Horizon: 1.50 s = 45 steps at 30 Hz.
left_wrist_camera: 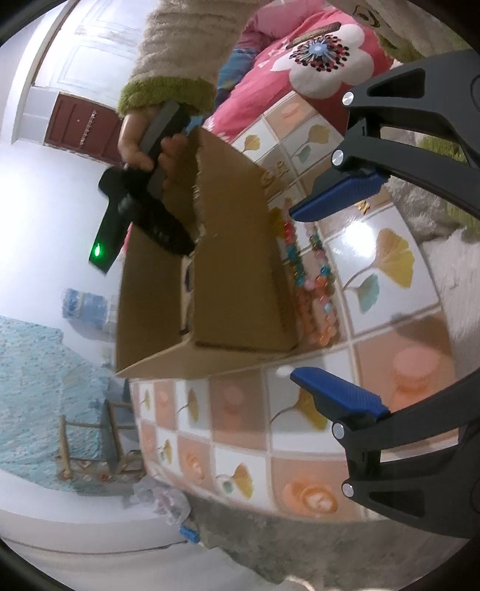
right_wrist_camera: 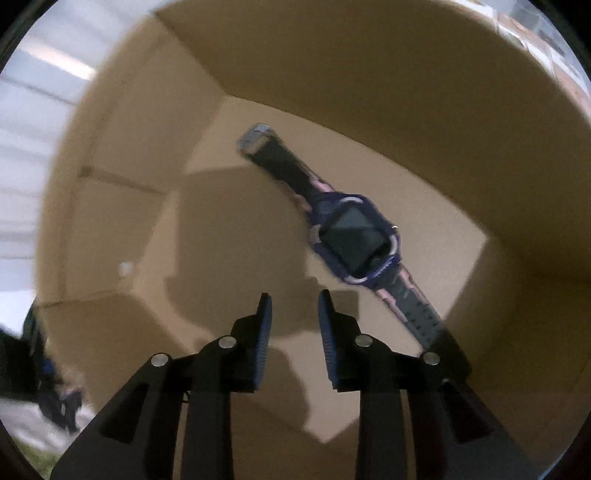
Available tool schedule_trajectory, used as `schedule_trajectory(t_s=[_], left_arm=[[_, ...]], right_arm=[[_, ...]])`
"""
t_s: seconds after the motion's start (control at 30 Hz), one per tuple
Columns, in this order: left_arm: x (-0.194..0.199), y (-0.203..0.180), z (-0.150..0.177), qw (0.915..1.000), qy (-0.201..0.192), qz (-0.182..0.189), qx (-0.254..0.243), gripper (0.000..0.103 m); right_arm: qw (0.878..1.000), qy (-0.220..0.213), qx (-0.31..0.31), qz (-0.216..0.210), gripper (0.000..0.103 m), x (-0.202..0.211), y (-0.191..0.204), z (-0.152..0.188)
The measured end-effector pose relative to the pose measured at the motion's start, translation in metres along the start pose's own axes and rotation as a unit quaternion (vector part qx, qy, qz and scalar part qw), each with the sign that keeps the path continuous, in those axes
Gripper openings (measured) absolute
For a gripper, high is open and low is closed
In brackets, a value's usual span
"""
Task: Organize jewelry
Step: 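Lower the smartwatch into the box and open the right tool, then withdraw the right tool and move the left tool toward the bead strand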
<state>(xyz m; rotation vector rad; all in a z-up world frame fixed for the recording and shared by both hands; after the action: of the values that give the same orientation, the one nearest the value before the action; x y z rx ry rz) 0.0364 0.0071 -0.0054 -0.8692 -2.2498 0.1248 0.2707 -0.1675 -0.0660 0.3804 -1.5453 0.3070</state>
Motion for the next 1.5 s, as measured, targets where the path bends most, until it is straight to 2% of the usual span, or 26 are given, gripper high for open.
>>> schedule_trajectory(t_s=[0.17,0.3,0.33,0.4,0.53,0.57,0.6,0.67,0.73,0.8,0.9,0.97,1.03,1.27,1.33,1.5], left_arm=[[-0.012,-0.011,0.018,0.9997,0.025,-0.006,0.002,0.081],[-0.017,-0.014,0.032,0.9989,0.043,-0.020,0.001,0.084],[-0.020,-0.014,0.037,0.9984,0.051,-0.024,0.002,0.084],[-0.025,-0.012,0.043,0.9974,0.064,-0.032,0.005,0.084],[-0.032,-0.008,0.048,0.9953,0.084,-0.047,0.003,0.084],[-0.034,-0.006,0.048,0.9946,0.090,-0.052,0.002,0.084],[-0.037,-0.005,0.049,0.9939,0.095,-0.056,0.001,0.084],[-0.041,-0.002,0.049,0.9926,0.104,-0.063,0.002,0.084],[-0.046,0.001,0.053,0.9906,0.118,-0.069,0.005,0.085],[-0.047,0.001,0.053,0.9900,0.119,-0.076,-0.003,0.087],[-0.050,-0.001,0.056,0.9873,0.131,-0.087,-0.021,0.091],[-0.053,-0.003,0.057,0.9857,0.136,-0.095,-0.032,0.094],[-0.054,-0.004,0.058,0.9855,0.138,-0.095,-0.028,0.095],[-0.055,-0.002,0.057,0.9847,0.134,-0.110,-0.016,0.095],[-0.055,-0.003,0.057,0.9840,0.136,-0.114,-0.012,0.095],[-0.057,-0.003,0.056,0.9816,0.149,-0.119,-0.005,0.096]], right_arm=[[0.997,-0.040,-0.060,0.016,0.026,0.004,-0.016,-0.015],[0.994,-0.075,-0.077,-0.003,0.033,0.030,-0.013,0.004],[0.992,-0.097,-0.078,-0.006,0.035,0.044,-0.011,0.014],[0.985,-0.150,-0.080,-0.009,0.046,0.074,-0.003,0.037],[0.958,-0.274,-0.080,-0.038,0.066,0.138,0.007,0.098],[0.951,-0.294,-0.081,-0.044,0.073,0.147,0.011,0.116],[0.944,-0.315,-0.084,-0.051,0.076,0.154,0.016,0.140],[0.937,-0.333,-0.096,-0.053,0.080,0.151,0.022,0.166],[0.934,-0.334,-0.119,-0.046,0.081,0.134,0.029,0.190],[0.937,-0.317,-0.140,-0.042,0.081,0.113,0.038,0.209],[0.950,-0.268,-0.158,-0.009,0.081,0.069,0.051,0.218],[0.955,-0.248,-0.164,0.006,0.081,0.047,0.057,0.226],[0.958,-0.226,-0.170,0.038,0.081,0.032,0.060,0.233],[0.950,-0.235,-0.146,0.145,0.081,0.003,0.060,0.237],[0.948,-0.246,-0.146,0.140,0.083,0.004,0.060,0.237],[0.947,-0.245,-0.163,0.127,0.096,-0.001,0.054,0.239]])
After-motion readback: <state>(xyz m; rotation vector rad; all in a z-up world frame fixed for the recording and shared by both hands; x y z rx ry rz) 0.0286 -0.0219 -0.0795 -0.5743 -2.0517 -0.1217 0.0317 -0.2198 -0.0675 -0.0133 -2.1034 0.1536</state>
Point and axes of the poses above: each gripper's, at about its wrist camera, not at the fingertips, and x roughly against the way its jaws point, y to its left, z to its underside, the point moved 7 cm from there along -x, roughly the way its jaws point, and after that the axes turned 10 degrees about z, right-handed, at the moved point
